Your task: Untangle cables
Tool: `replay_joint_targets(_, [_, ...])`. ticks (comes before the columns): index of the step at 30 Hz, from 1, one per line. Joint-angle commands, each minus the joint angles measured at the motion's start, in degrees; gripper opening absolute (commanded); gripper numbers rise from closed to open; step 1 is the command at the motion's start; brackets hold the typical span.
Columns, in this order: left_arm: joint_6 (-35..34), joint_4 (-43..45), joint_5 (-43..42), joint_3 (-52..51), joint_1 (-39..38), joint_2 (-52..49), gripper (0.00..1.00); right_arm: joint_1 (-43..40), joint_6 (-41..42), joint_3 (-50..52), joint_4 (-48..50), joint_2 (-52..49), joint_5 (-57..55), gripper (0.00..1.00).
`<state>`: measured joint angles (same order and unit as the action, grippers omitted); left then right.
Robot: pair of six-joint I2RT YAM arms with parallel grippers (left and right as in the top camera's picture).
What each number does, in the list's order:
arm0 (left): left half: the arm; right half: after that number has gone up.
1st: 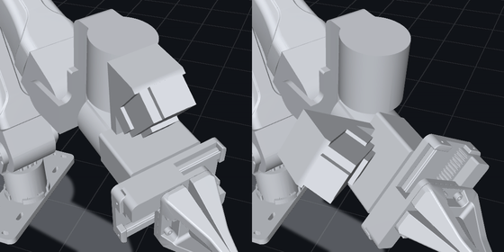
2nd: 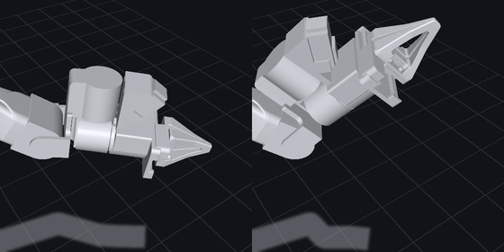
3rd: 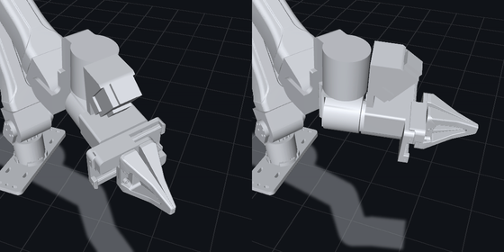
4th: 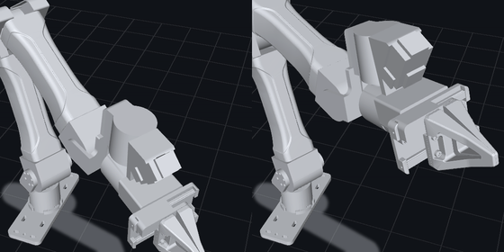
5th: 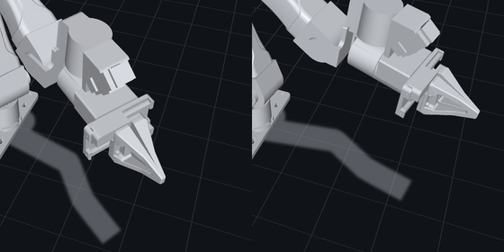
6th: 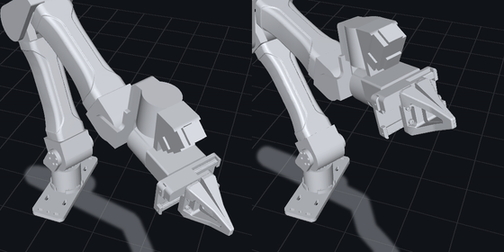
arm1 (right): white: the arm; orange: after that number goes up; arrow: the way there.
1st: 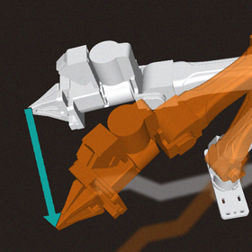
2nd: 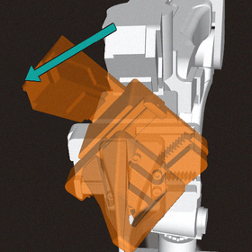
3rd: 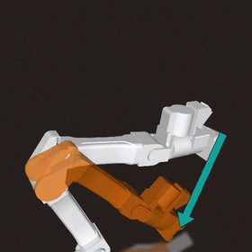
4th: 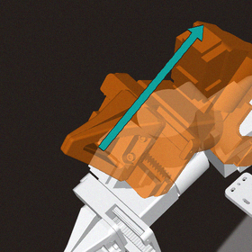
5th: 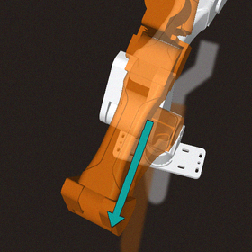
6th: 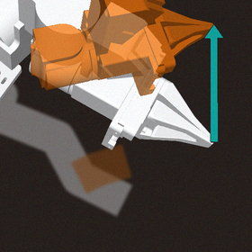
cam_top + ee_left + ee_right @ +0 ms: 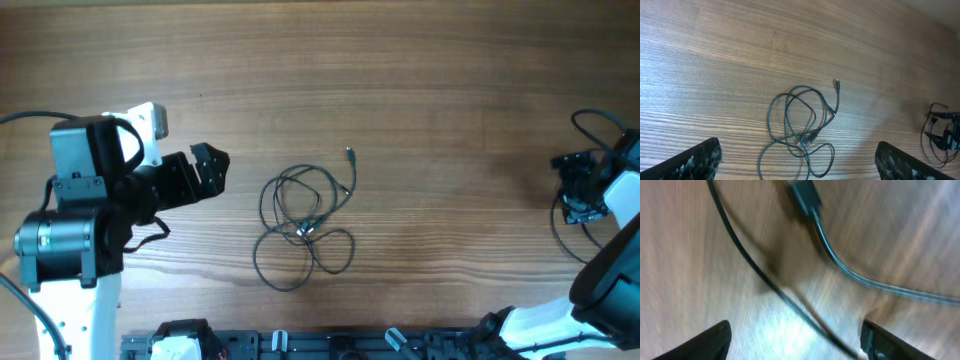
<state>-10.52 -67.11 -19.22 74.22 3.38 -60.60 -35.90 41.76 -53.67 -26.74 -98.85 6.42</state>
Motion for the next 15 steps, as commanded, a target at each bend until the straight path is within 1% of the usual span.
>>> replay_joint_targets(1, [1.4, 0.0, -0.7, 0.3, -0.3, -1.6, 1.00, 0.4, 0.8, 0.7, -4.9, 9.1, -0.2, 0.80])
replay_joint_targets(3, [1.3, 0.0, -0.7, 0.3, -0.3, -1.6, 1.00, 0.4, 0.9, 0.7, -10.2, 14.3, -0.3, 0.67])
replay_joint_targets(4, [1.4, 0.0, -0.7, 0.3, -0.3, -1.6, 1.00, 0.4, 0.9, 0.7, -12.8, 15.2, 0.2, 0.61])
replay_joint_targets(5, [1.4, 0.0, -0.7, 0.3, -0.3, -1.6, 1.00, 0.4, 1.3, 0.7, -16.4, 15.4, 0.8, 0.50])
replay_joint_targets(6, [1.3, 0.0, -0.7, 0.3, -0.3, -1.6, 1.00, 0.4, 1.9, 1.1, -19.2, 15.1, 0.7, 0.35])
replay_joint_targets(7, [1.3, 0.0, -0.7, 0.3, -0.3, -1.6, 1.00, 0.4, 2.2, 2.3, -20.1, 14.8, 0.8, 0.17])
replay_joint_targets(8, [1.3, -0.1, -0.7, 0.3, -0.3, -1.7, 1.00, 0.4, 4.2, 4.3, -19.9, 14.5, 0.5, 0.09])
replay_joint_targets(9, [1.3, -0.1, -0.9, 0.3, -0.3, -1.6, 1.00, 0.4, 5.8, 5.6, -19.5, 14.4, 0.5, 0.04])
replay_joint_targets(11, [1.3, -0.3, -2.3, 0.3, -0.3, -1.6, 1.00, 0.4, 8.2, 9.3, -16.2, 14.4, 0.5, 0.04])
replay_joint_targets(15, [1.3, -0.7, -2.4, 0.3, -0.3, -1.6, 1.00, 0.4, 8.2, 14.1, -9.8, 14.4, 0.0, 0.04])
